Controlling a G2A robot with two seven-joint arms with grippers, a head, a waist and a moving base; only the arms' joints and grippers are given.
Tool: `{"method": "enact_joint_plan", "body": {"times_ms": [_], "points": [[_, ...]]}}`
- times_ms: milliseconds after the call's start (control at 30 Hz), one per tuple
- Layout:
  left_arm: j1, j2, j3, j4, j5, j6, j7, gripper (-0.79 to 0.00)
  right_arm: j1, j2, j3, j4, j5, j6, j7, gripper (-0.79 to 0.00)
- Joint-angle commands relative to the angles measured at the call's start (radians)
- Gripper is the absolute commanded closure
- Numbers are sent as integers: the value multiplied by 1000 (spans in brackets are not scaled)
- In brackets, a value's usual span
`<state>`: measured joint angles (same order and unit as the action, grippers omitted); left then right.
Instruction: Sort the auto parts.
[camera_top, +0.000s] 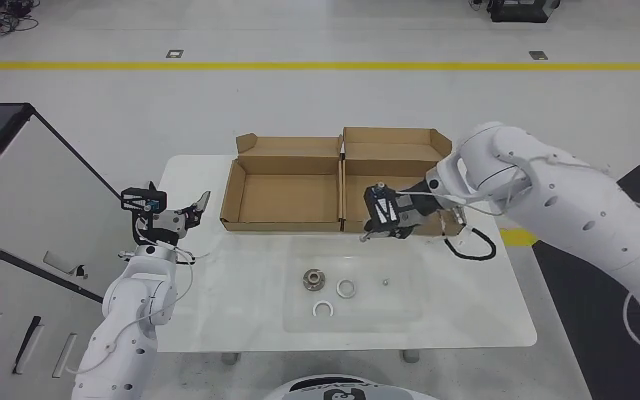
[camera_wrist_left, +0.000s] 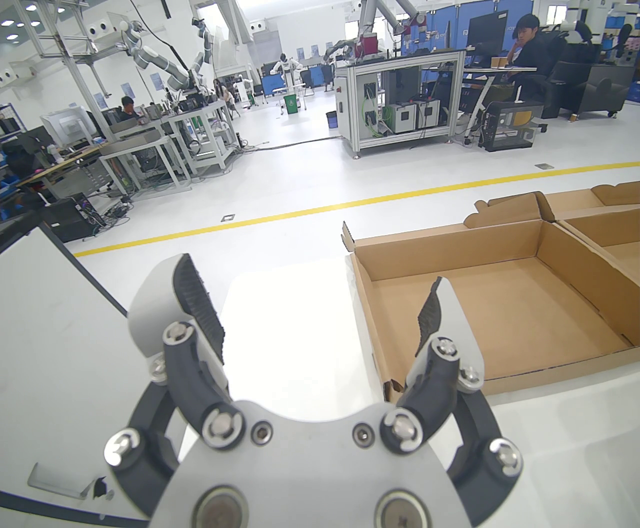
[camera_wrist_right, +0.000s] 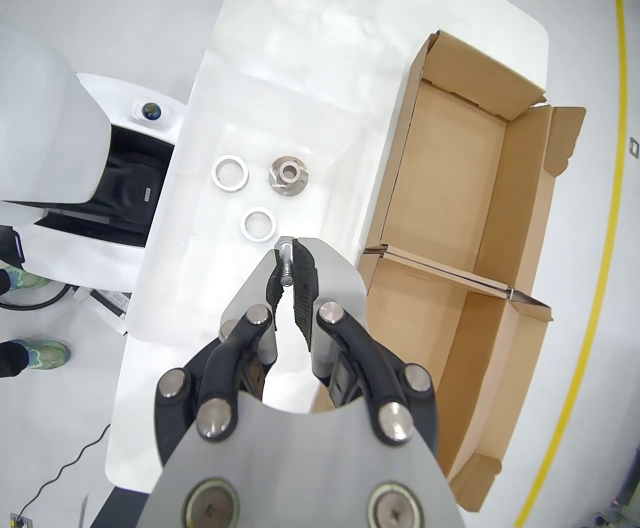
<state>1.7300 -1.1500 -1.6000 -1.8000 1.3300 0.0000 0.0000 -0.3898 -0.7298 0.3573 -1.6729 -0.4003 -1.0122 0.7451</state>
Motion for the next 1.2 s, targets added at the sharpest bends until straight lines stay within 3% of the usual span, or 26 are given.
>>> {"method": "enact_joint_plan", "body": {"times_ms": [0, 333, 800, 1000, 1167], "points": [[0, 0, 0, 0, 0, 0, 0, -785, 19, -11, -9, 16, 1, 0, -28, 0], [0, 0, 0, 0, 0, 0, 0, -785, 89, -17, -31, 22, 94, 0, -171, 0], [0, 0, 0, 0, 0, 0, 0, -785, 111, 75, 61, -61, 321, 0, -326, 0], [0, 0, 0, 0, 0, 0, 0, -785, 75, 114, 126, -129, 478, 0, -329, 0], [0, 0, 0, 0, 0, 0, 0, -785, 25, 137, 223, -166, 663, 0, -252, 0]]}}
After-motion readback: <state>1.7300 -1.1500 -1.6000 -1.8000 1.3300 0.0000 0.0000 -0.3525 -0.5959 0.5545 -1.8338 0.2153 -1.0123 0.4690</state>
